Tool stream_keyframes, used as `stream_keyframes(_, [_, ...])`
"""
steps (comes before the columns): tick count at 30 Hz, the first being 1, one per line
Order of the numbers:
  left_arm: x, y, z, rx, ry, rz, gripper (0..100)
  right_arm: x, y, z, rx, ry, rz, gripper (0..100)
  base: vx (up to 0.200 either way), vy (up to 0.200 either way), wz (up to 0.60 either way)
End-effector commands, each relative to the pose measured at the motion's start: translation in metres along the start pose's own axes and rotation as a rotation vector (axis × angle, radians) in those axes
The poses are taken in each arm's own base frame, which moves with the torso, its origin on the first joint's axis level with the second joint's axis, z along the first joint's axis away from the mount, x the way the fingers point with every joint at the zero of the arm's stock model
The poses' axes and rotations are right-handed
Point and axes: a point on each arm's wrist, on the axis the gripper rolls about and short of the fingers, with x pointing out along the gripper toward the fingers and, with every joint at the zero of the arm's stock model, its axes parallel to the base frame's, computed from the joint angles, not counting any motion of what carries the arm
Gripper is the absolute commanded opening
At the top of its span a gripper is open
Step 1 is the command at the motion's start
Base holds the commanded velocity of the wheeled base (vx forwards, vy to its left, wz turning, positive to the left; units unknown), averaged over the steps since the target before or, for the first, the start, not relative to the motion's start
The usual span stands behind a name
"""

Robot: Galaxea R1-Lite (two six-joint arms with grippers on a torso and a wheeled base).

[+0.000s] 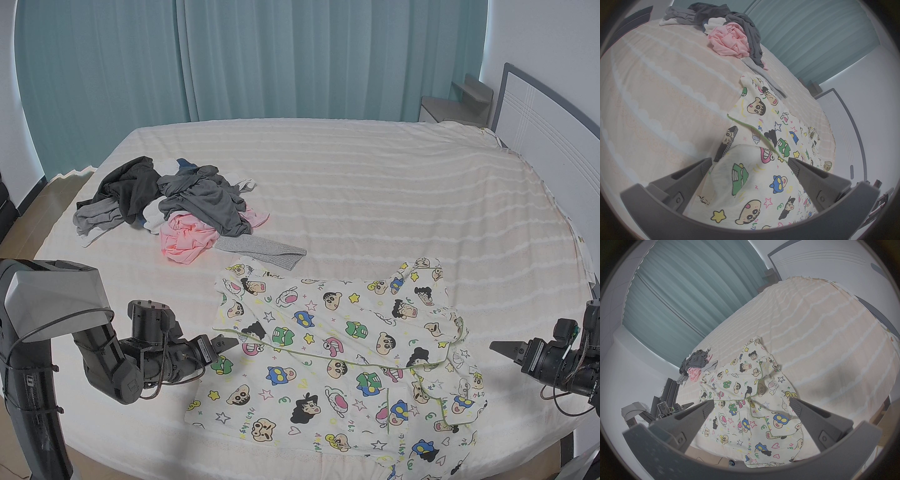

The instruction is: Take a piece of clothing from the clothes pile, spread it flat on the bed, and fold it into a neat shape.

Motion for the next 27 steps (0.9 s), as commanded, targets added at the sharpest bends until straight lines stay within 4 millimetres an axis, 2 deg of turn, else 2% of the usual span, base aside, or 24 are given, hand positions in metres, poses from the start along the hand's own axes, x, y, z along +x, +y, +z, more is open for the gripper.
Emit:
stream_keyframes(1, [0.002, 0.0, 0.0, 0.0, 0.0, -0.003, 100, 0.0, 0.0, 0.0, 0.0, 0.0, 0.001, 100, 0.0, 0.0, 0.0])
stream_keyframes(4, [0.007, 0.003, -0.003, -0.004, 0.01, 0.006, 100, 0.0, 0.0, 0.0, -0.001, -0.001, 0.002, 100, 0.0, 0.0, 0.0])
stream_keyframes(5, [0.007, 0.004, -0.003, -0.004, 0.013, 0.007, 0, 0.0, 0.0, 0.0, -0.001, -0.001, 0.002, 100, 0.0, 0.0, 0.0])
stream_keyframes(19, [0.004, 0.005, -0.003, 0.003, -0.002, 0.024, 0, -0.002, 0.001, 0.0, -0.003, -0.008, 0.005, 100, 0.0, 0.0, 0.0])
stream_keyframes(27, [-0.002, 0.006, -0.002, 0.026, -0.119, 0.006, 0, -0.003, 0.001, 0.001, -0.004, -0.015, 0.008, 100, 0.0, 0.0, 0.0])
